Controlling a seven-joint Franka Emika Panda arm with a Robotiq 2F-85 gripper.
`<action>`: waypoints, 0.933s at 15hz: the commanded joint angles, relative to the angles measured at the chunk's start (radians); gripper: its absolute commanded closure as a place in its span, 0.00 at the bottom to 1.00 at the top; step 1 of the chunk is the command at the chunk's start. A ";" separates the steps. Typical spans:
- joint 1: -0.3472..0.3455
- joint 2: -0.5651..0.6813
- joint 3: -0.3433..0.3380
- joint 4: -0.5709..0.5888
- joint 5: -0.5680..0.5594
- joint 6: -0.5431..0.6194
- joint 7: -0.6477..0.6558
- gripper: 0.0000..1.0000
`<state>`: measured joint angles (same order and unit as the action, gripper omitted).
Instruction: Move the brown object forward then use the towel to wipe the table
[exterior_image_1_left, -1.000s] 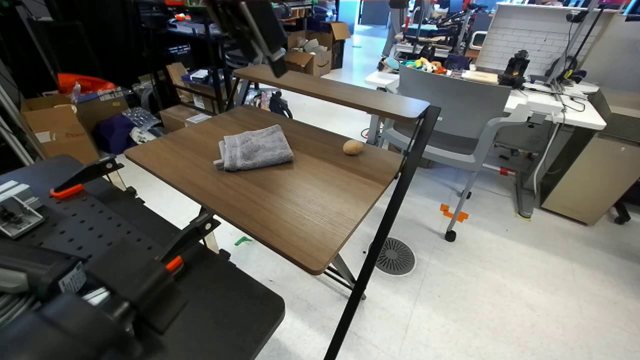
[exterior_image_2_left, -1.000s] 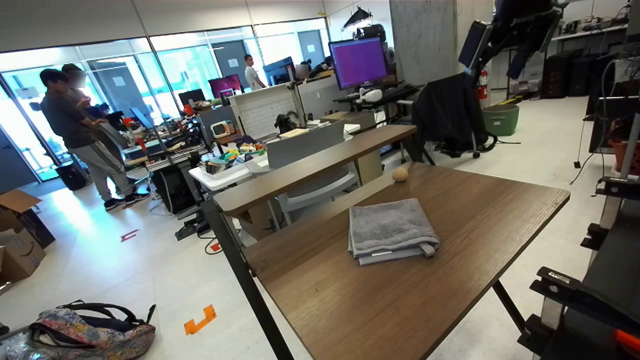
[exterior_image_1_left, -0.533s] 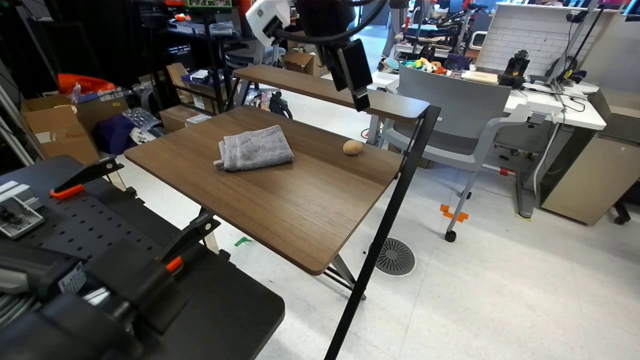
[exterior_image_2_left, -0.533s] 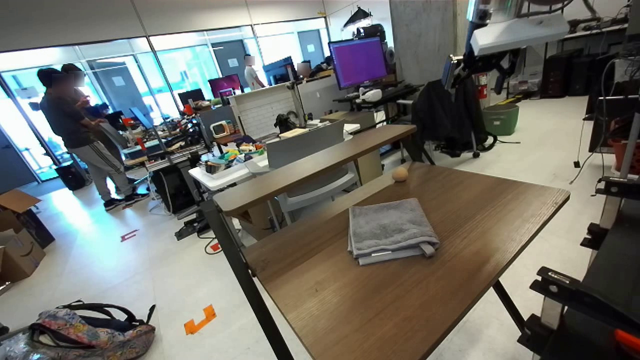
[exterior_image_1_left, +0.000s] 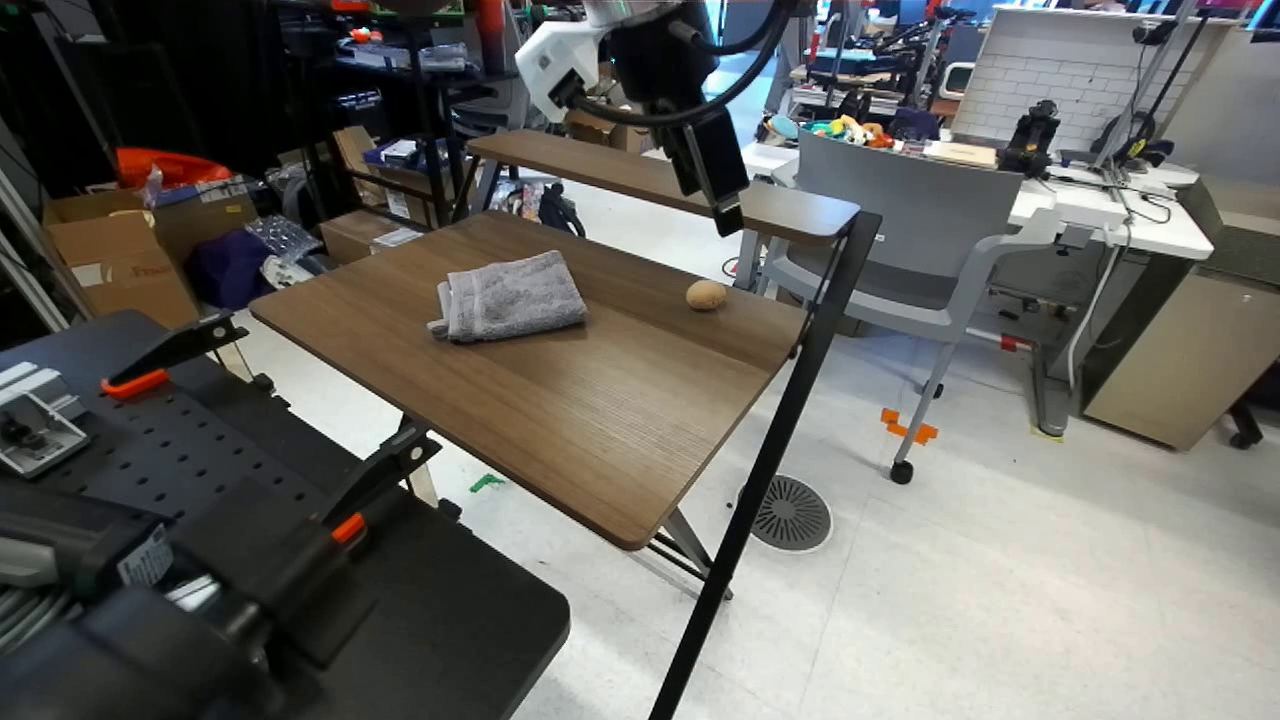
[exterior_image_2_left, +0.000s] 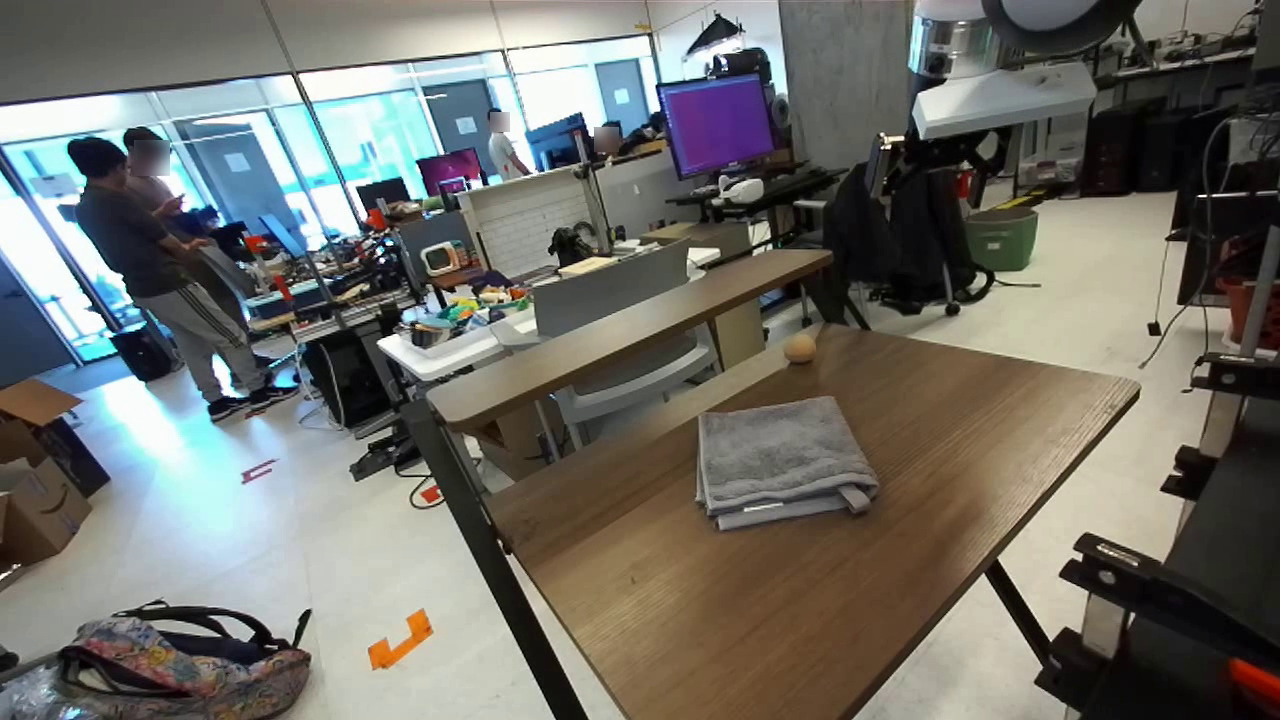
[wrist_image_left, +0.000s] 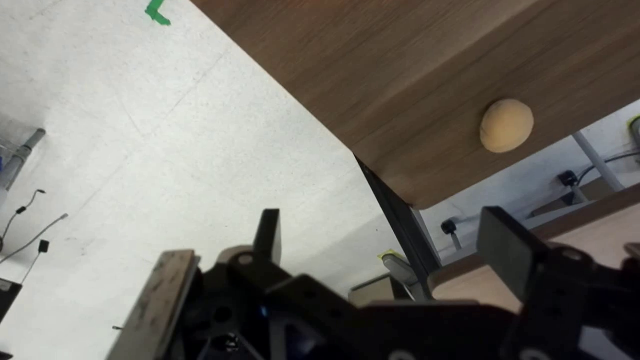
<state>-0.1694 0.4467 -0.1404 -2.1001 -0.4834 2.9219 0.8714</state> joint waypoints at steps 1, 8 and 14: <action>0.113 0.087 -0.158 0.034 -0.131 0.253 0.104 0.00; -0.339 0.133 0.405 -0.052 0.029 0.223 -0.431 0.00; -0.286 0.123 0.404 -0.076 0.240 0.194 -0.599 0.00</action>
<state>-0.5336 0.5870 0.3181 -2.1584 -0.4428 3.0946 0.4262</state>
